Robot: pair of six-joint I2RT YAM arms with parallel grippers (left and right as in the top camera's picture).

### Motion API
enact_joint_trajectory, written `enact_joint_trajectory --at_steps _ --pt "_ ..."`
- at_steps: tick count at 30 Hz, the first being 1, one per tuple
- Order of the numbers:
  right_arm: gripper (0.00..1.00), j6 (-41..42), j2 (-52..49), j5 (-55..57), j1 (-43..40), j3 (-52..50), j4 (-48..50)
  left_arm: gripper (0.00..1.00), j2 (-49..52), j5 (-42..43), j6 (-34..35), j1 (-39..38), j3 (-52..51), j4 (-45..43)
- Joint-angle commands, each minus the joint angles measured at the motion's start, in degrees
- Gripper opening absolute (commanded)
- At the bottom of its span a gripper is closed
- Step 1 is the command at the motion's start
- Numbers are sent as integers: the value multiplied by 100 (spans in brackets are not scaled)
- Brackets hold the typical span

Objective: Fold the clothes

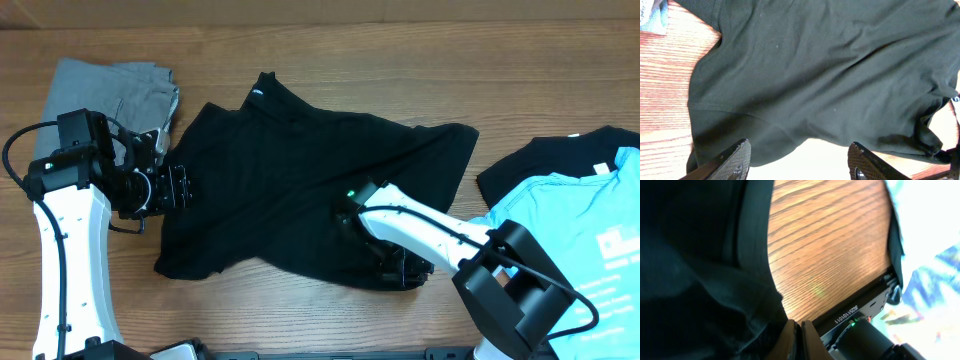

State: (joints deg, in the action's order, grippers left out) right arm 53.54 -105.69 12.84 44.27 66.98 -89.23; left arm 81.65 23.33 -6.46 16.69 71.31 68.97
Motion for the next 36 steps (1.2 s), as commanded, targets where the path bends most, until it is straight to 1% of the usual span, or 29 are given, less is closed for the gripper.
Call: enact_joint_trajectory --at_steps 1,7,11,14,16,18,22,25,28,32,36 --pt "4 800 122 57 -63 -13 26 66 -76 48 -129 -22 114 -2" --pt "4 734 122 -44 -63 -13 348 66 -76 48 -129 -22 114 -15" --pt "4 402 133 -417 -63 -11 708 66 -76 48 -129 -22 114 -15" --pt "4 -393 278 -1016 -61 -7 1360 66 -76 48 -129 -22 114 -17" --pt "4 -866 595 -1657 -59 79 1923 67 -76 48 -129 -22 114 -22" --pt "4 -881 1056 -1862 -149 240 2105 67 -76 48 -129 -22 114 0" --pt "4 -857 1801 -1832 -616 304 1893 67 -76 46 -129 -22 114 28" --pt "4 -861 2400 -1786 -1274 278 1480 67 -76 48 -129 -22 114 17" --pt "4 -868 2758 -1679 -1849 227 1115 68 -76 48 -129 -22 114 9" --pt "4 -1060 2935 -1628 -2334 52 675 68 -76 46 -129 -22 114 9" --pt "4 -1025 2935 -1641 -2376 -295 352 69 -76 46 -129 -22 114 9"
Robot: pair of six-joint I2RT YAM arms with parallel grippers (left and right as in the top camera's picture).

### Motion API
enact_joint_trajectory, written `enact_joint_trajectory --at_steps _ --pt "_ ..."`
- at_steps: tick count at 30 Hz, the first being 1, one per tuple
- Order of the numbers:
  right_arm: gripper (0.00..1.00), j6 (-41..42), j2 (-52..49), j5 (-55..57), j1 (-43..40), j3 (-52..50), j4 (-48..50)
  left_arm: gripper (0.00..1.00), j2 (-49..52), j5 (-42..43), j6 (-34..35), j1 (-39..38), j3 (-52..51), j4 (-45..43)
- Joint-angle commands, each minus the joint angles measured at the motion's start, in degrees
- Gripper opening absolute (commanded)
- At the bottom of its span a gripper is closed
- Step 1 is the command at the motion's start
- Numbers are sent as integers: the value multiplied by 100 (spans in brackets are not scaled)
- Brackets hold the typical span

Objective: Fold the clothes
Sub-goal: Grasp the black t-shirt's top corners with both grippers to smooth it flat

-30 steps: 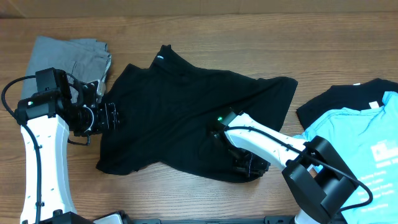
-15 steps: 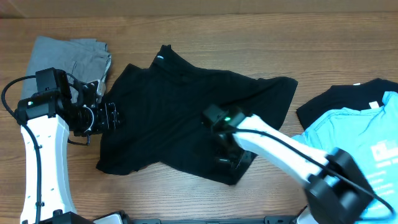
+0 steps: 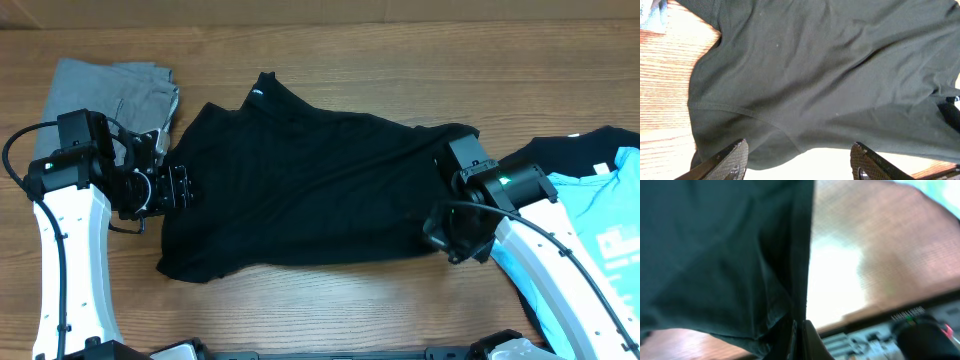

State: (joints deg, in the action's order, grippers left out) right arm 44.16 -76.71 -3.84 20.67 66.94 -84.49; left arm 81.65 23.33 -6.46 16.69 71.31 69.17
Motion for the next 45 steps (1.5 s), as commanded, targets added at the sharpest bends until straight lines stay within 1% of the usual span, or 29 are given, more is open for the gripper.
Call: enact_joint_trajectory --at_steps 1,4,5,8,9,10,12,14,16,17,19,21,24,28,30,32,34,37,40,45 --pt "6 -92 37 24 -11 -411 -179 69 -76 46 -129 -22 114 -11" --pt "12 -94 37 15 -11 -772 -297 70 -76 44 -129 -22 114 -9" --pt "16 -94 37 2 -11 -872 -315 70 -76 44 -129 -22 114 -7" --pt "19 -101 37 11 -13 -1082 -299 70 -76 44 -129 -22 114 -9" --pt "22 -118 37 13 -13 -1106 -273 71 -76 46 -129 -22 114 -11" --pt "28 -122 37 37 -17 -1106 -192 71 -76 46 -129 -22 114 -17" --pt "34 -142 44 35 -17 -1106 74 71 -76 46 -129 -22 114 -17" --pt "42 -142 42 31 -20 -1106 662 72 -76 48 -129 -22 114 -17" --pt "45 -232 42 39 -20 -1106 1296 72 -76 72 -129 -24 114 -20" --pt "44 -223 31 74 -35 -1106 1829 71 -76 144 -133 -28 114 -22" --pt "36 -221 -13 72 -146 -1106 2680 63 -76 422 -350 -68 114 -20" --pt "26 -221 -120 59 -345 -1106 3283 57 -76 525 -437 -162 114 -22" --pt "26 -273 -638 -404 -1113 -1104 4118 51 -76 520 -553 -485 114 -42" --pt "26 -870 -1364 -988 -1939 -1023 4634 54 -76 459 -643 -914 114 -164" --pt "33 -1204 -1685 -1161 -2302 -896 4717 56 -76 374 -638 -1102 114 -205" --pt "38 -1591 -2061 -1207 -2736 -723 4717 58 -74 295 -634 -1268 114 -221" --pt "38 -1794 -2245 -1480 -2924 -710 4695 59 -74 297 -621 -1333 114 -240" --pt "38 -2063 -2422 -1950 -2975 -710 4492 59 -74 295 -614 -1344 114 -273" --pt "38 -2063 -2514 -1926 -2911 -726 4113 60 -74 175 -455 -1346 114 -310" --pt "38 -2063 -2533 -1943 -2830 -811 3630 61 -74 168 -444 -1346 114 -319"
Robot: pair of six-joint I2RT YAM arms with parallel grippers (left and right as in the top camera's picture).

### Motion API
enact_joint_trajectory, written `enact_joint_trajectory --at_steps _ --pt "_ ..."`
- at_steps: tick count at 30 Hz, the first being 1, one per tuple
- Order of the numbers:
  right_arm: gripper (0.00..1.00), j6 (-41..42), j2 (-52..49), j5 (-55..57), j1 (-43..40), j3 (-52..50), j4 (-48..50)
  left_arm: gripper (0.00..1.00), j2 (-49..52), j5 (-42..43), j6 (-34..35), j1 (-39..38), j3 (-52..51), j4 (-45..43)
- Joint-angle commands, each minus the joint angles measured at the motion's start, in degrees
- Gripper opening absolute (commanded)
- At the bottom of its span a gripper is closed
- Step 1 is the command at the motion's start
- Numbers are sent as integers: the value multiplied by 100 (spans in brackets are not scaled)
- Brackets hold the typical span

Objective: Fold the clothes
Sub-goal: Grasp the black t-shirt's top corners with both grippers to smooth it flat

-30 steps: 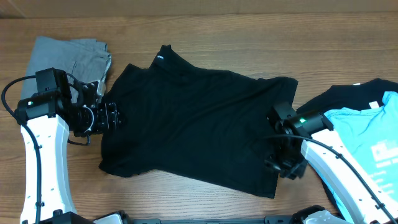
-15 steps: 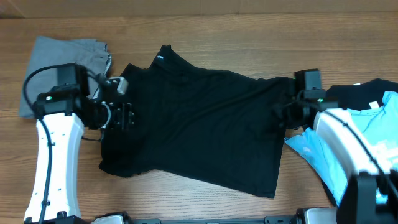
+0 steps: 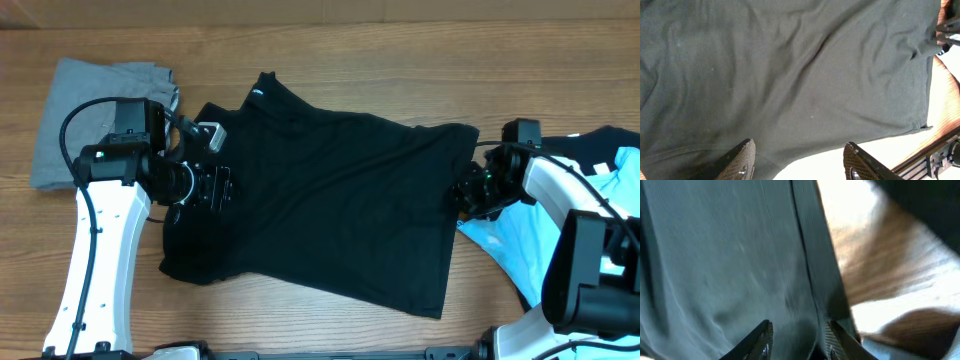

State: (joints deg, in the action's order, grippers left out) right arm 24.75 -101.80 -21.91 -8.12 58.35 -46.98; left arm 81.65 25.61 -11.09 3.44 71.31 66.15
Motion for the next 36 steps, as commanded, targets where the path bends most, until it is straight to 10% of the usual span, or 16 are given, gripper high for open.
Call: enact_joint_trajectory --at_steps 1,8,13,24,28,36 --pt "38 -127 -24 -136 52 48 -188 61 -74 -59 20 -22 114 -15" --pt "35 -98 -24 -267 201 -120 -216 61 -74 -59 20 -22 114 -13" --pt "4 -96 -24 -286 227 -149 146 61 -74 -59 20 -22 114 -13" --pt "4 -122 -22 815 -229 708 -601 63 -74 -223 17 -22 114 2" --pt "58 -122 -22 940 -229 719 -673 63 -70 -223 20 -22 114 -129" --pt "57 -664 -22 181 -229 979 -391 65 179 -195 44 -114 114 -927"
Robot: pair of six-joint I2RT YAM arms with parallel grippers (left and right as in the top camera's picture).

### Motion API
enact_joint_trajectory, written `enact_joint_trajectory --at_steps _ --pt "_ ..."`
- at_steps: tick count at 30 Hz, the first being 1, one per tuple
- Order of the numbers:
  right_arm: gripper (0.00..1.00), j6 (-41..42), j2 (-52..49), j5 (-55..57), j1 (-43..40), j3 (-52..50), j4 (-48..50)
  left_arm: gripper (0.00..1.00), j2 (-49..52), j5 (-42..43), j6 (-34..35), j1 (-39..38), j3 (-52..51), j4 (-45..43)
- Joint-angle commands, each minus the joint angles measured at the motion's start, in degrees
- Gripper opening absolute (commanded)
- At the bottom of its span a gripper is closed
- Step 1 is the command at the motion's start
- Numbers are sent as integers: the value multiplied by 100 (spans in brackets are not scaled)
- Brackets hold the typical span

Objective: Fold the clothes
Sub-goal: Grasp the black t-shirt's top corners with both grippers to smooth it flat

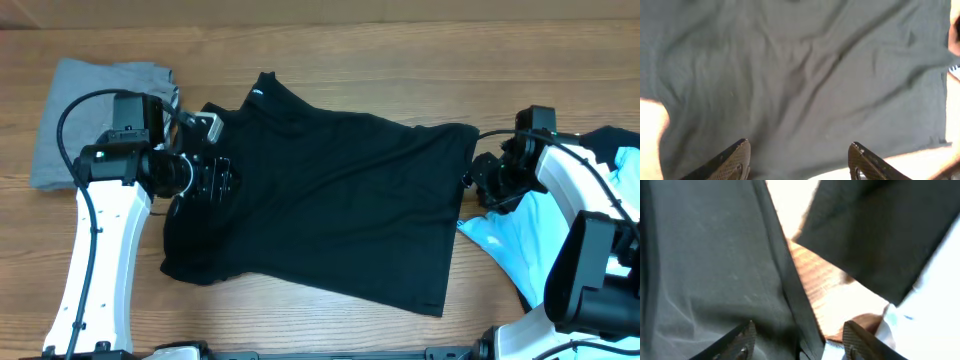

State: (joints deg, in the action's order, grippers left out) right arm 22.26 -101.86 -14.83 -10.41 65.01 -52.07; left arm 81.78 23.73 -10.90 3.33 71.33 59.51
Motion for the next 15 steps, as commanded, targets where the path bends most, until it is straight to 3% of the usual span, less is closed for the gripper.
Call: enact_joint_trajectory --at_steps 1,6,10,15 --pt "55 -481 -15 -715 0 348 155 62 251 20 28 -136 111 -442" --pt "46 -623 -15 -1770 94 520 223 44 1191 28 175 -525 120 -1482" --pt "45 -623 -2 -2092 153 520 129 27 1963 -85 175 -787 122 -2243" --pt "45 -625 -2 -2131 291 520 -85 14 2710 -330 195 -859 122 -3283"
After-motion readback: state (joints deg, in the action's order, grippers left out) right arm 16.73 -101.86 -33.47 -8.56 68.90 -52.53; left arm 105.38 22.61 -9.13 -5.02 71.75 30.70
